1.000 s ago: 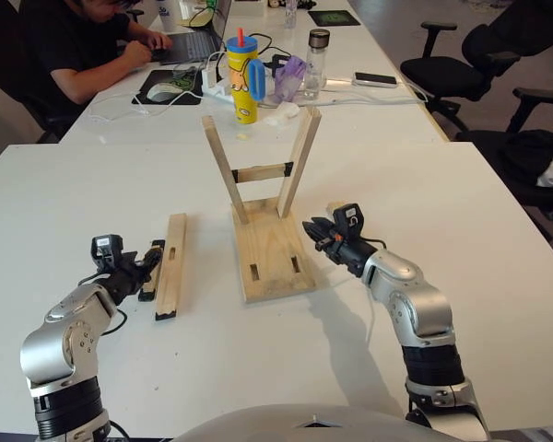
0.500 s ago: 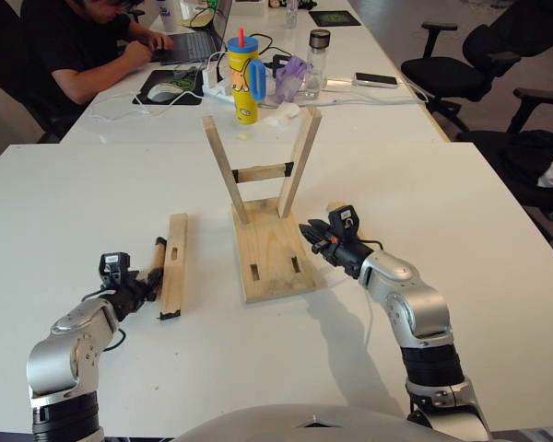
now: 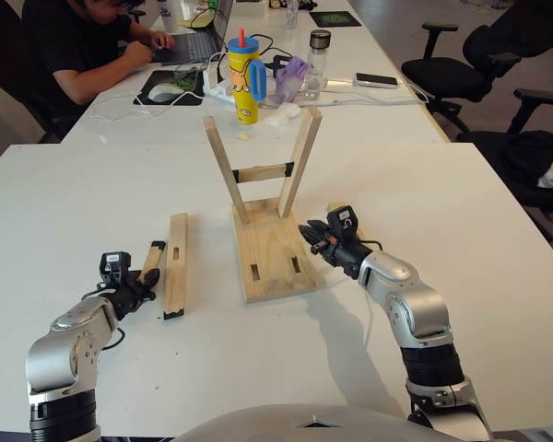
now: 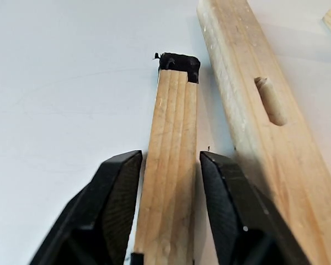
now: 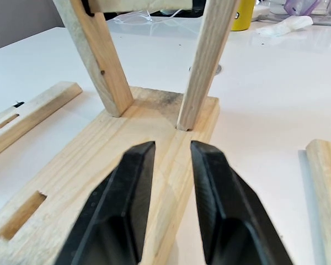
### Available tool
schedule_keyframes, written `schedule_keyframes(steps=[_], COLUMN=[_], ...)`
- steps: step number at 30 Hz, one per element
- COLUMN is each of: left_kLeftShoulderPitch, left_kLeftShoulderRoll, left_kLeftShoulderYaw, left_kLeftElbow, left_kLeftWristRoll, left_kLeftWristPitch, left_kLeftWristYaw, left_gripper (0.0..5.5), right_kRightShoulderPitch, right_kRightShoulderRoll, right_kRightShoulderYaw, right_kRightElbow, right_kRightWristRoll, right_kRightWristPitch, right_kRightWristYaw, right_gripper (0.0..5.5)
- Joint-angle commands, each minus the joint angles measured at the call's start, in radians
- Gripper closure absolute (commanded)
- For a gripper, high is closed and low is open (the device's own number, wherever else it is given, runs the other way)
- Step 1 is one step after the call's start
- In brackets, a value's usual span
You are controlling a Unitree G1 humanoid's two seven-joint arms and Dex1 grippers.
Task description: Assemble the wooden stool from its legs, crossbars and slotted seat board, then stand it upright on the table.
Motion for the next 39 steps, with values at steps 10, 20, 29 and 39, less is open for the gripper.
schedule_keyframes(steps=[10, 20, 29, 39], left_kLeftShoulderPitch=[-0.111, -0.047, -0.077, -0.073], left_kLeftShoulderRoll=[0.058, 0.083, 0.007, -0.039], left_kLeftShoulderYaw=[-0.182, -0.358, -0.449, -0.536], left_kLeftElbow=[-0.015, -0.227, -0.233, -0.244], left_kLeftWristRoll=[0.135, 0.074, 0.138, 0.189], left_kLeftWristPitch=[-0.409, -0.615, -0.677, -0.673], left_kLeftWristYaw=[-0.086, -0.336, -0.269, -0.222], left_gripper=[4.17, 4.18, 4.18, 4.18], right_kRightShoulderPitch=[0.006, -0.009, -0.038, -0.038], right_kRightShoulderRoll=[0.026, 0.181, 0.23, 0.256], right_kRightShoulderYaw=[-0.064, -0.337, -0.365, -0.307], right_kRightElbow=[-0.015, -0.1, -0.091, -0.085], right_kRightWristRoll=[0.084, 0.668, 1.007, 1.046], right_kRightWristPitch=[-0.021, 0.247, 0.337, 0.273], right_kRightWristYaw=[-0.023, -0.061, -0.213, -0.31], right_gripper=[4.32, 2.94, 2.46, 2.86])
